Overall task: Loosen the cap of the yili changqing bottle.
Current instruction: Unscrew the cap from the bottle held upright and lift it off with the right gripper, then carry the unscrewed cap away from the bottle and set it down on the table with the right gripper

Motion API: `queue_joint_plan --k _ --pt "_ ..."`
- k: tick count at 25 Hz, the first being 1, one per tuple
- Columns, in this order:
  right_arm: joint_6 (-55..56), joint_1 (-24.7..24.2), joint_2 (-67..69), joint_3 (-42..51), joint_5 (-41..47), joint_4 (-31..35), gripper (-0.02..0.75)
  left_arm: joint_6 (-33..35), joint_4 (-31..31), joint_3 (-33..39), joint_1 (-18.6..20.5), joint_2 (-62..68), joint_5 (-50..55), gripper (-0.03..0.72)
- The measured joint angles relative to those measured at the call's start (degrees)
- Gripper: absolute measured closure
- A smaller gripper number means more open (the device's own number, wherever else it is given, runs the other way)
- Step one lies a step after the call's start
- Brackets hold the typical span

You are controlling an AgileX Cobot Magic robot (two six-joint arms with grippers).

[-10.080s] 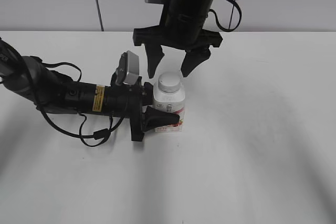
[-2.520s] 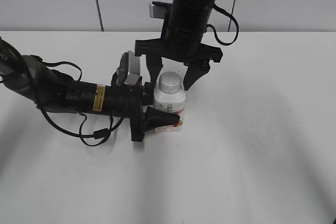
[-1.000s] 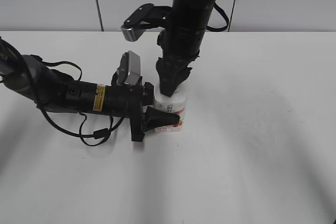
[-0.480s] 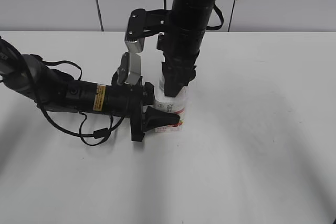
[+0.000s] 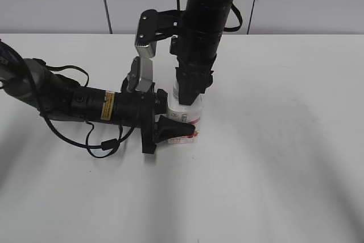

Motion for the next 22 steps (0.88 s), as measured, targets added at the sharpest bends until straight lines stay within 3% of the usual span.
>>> queue_joint_plan --k 15,22 --pt "0.2 0.1 -3.6 0.1 0.0 -1.6 0.351 0.0 0.7 0.0 -0.1 -0.1 0.0 0.316" --pt "17.5 0.1 -4.4 0.1 0.0 -5.7 0.351 0.0 0.7 0.0 -0.1 -0.1 0.0 0.316"
